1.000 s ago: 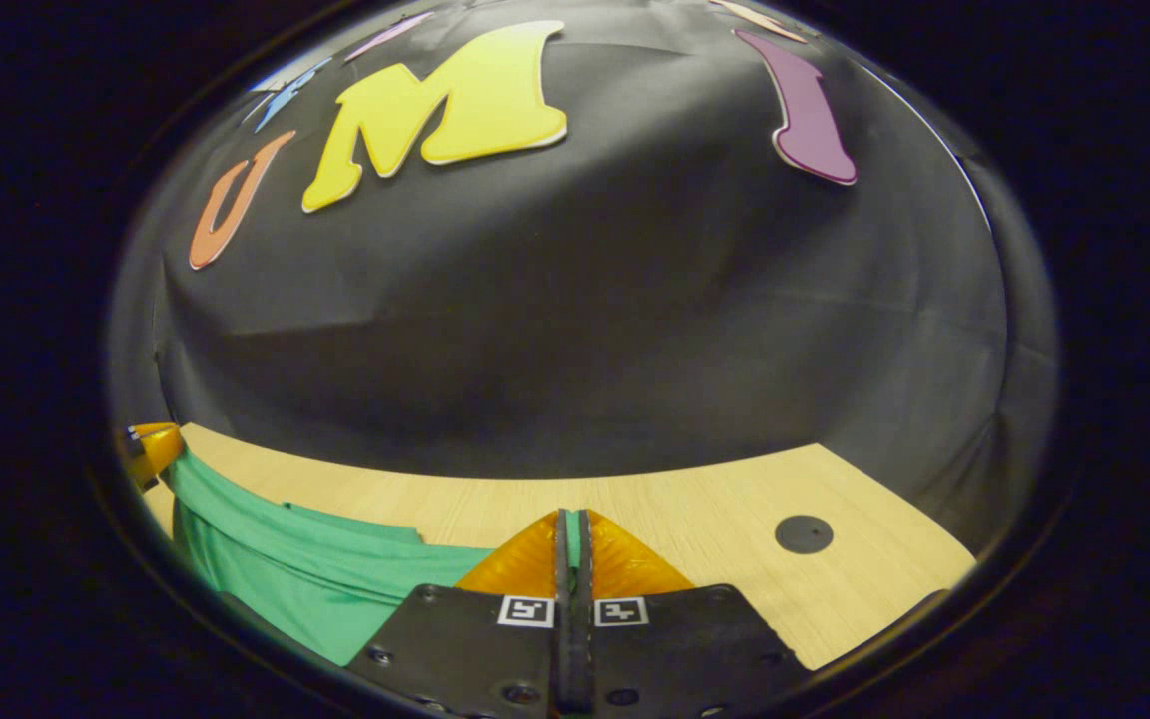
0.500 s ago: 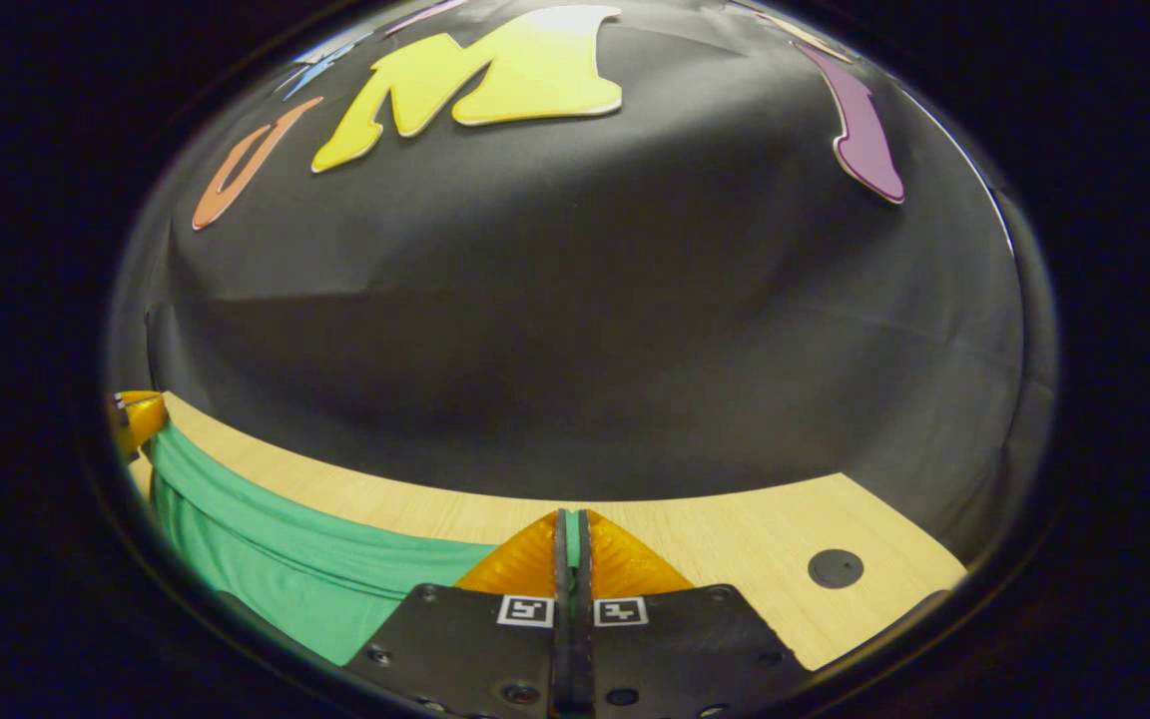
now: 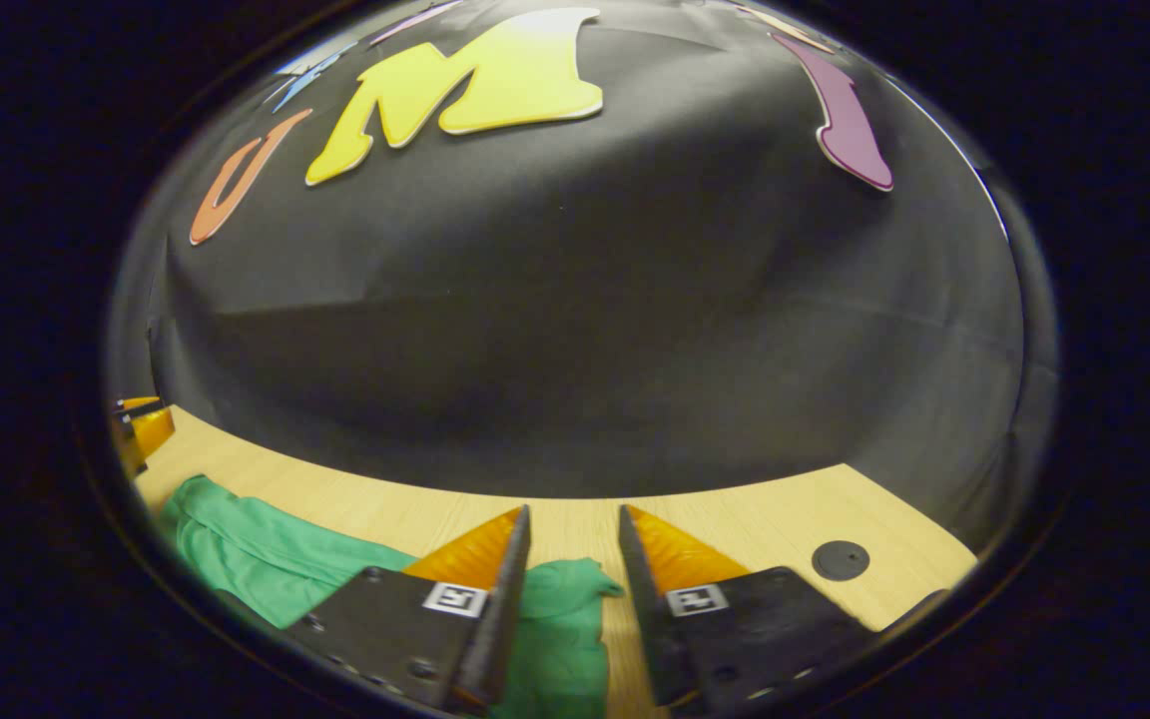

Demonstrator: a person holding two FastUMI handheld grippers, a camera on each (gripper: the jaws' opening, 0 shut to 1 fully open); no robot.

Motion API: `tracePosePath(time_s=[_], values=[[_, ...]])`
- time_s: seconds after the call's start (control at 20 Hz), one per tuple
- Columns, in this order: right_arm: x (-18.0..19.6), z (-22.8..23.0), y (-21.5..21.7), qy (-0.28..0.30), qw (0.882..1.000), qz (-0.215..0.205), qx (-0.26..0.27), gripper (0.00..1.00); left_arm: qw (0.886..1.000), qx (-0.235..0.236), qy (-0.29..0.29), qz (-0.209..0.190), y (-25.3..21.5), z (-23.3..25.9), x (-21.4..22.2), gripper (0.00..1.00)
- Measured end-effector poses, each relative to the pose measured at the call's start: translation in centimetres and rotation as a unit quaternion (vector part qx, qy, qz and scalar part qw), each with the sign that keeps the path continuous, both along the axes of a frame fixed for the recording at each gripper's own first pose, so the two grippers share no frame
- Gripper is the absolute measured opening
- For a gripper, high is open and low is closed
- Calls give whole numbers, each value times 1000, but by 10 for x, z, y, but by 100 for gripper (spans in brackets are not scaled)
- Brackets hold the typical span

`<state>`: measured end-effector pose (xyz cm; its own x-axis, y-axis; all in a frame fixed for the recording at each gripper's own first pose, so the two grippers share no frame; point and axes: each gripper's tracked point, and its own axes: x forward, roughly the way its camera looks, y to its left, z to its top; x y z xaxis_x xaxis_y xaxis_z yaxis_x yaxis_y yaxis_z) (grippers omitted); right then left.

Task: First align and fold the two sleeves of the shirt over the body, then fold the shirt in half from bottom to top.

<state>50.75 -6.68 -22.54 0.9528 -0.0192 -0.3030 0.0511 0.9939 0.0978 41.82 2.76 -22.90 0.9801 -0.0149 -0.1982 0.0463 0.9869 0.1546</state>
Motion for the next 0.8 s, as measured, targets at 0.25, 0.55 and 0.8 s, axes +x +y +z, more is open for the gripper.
tracePosePath(time_s=[0.25, 0.55, 0.8], values=[[-2, 4, 6, -14, 1000, 13, -9, 98, 1000, -15, -4, -2, 3, 1, -1, 100], [-6, 10, 14, -32, 998, 25, -43, 95, 999, -40, -12, 1, 8, 3, -3, 100], [-7, 12, 13, -38, 998, 23, -44, 95, 995, -89, -37, 15, 21, 9, -6, 100]])
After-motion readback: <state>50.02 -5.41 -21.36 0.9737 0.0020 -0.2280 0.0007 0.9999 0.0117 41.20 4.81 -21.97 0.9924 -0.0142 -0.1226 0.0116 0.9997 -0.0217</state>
